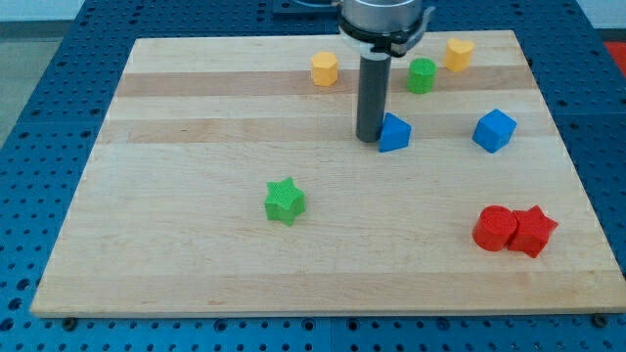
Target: Push the blue triangle closer to the blue cube
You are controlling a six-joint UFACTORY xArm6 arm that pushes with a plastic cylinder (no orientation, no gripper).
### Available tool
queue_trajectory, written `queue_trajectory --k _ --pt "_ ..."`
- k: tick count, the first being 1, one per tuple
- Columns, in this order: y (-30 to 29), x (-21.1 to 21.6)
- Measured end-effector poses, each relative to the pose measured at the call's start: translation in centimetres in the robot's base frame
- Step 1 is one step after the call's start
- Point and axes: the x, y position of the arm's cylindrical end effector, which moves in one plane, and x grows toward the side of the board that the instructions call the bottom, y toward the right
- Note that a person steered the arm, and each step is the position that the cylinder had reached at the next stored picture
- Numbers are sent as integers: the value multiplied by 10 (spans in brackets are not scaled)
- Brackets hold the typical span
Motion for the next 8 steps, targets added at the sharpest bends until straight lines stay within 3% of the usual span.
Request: queue_trajectory --k 6,8 --pt "99 -11" --pt "86 -11"
